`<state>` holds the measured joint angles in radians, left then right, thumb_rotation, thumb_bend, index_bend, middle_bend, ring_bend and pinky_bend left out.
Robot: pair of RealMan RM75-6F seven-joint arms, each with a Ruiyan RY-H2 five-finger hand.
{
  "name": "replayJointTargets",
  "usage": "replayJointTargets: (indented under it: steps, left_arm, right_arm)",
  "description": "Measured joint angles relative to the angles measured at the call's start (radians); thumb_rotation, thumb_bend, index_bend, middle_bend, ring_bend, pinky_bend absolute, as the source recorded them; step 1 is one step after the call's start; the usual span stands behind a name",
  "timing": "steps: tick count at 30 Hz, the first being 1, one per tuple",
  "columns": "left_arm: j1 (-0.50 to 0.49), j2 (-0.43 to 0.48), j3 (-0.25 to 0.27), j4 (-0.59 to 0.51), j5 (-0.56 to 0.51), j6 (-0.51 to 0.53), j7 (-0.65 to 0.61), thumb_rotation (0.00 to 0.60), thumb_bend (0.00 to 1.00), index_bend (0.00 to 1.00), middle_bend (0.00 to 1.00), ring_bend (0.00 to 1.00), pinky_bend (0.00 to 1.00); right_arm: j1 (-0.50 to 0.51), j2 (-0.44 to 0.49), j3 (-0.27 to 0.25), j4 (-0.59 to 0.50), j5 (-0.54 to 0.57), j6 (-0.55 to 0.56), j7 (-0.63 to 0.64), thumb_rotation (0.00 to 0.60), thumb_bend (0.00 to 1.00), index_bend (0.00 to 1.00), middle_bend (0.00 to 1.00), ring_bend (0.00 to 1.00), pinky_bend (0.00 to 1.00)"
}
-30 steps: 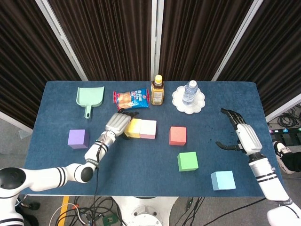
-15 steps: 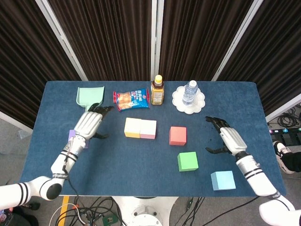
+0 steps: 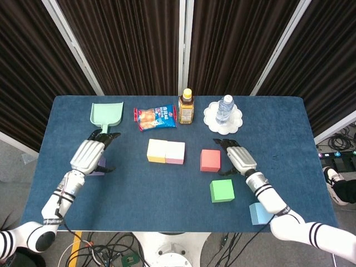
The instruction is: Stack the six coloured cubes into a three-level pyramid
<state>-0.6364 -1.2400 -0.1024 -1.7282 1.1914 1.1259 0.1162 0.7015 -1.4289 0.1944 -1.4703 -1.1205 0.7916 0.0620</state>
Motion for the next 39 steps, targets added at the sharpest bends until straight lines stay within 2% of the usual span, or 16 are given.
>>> replayJointTargets:
  steps: [6, 9, 12, 17, 23, 39]
  left_arm:
    - [0.011, 0.008, -0.006, 0.006, 0.009, -0.014, -0.029, 0.600, 0.11, 0.14, 0.18, 0.19, 0.09]
    - [0.015, 0.010, -0.009, 0.010, 0.017, -0.024, -0.043, 0.600, 0.11, 0.14, 0.18, 0.19, 0.09]
    - [0.019, 0.012, -0.014, 0.011, 0.026, -0.024, -0.055, 0.600, 0.11, 0.14, 0.18, 0.19, 0.09]
    - [0.026, 0.020, -0.027, 0.014, 0.034, -0.022, -0.064, 0.600, 0.11, 0.14, 0.18, 0.19, 0.09]
    - [0.034, 0.035, -0.040, 0.008, 0.041, -0.014, -0.072, 0.600, 0.11, 0.14, 0.18, 0.19, 0.09]
    - [0.037, 0.058, -0.027, -0.077, 0.147, -0.024, -0.082, 0.600, 0.08, 0.14, 0.18, 0.19, 0.09]
  right_arm:
    - [0.029, -0.058, 0.013, 0.059, 0.049, -0.012, -0.036, 0.600, 0.10, 0.00, 0.26, 0.00, 0.00]
    - [0.036, -0.084, 0.016, 0.088, 0.058, -0.012, -0.042, 0.600, 0.14, 0.00, 0.34, 0.00, 0.00]
    - [0.040, -0.103, 0.027, 0.103, 0.064, -0.004, -0.039, 0.600, 0.18, 0.00, 0.38, 0.00, 0.00]
    - [0.052, -0.122, 0.060, 0.108, 0.064, 0.005, -0.006, 0.600, 0.19, 0.00, 0.38, 0.00, 0.00]
    - [0.092, -0.143, 0.086, 0.116, 0.110, -0.034, -0.012, 0.600, 0.19, 0.00, 0.38, 0.00, 0.00]
    - [0.165, -0.177, 0.103, 0.146, 0.228, -0.078, -0.092, 0.600, 0.19, 0.00, 0.36, 0.00, 0.00]
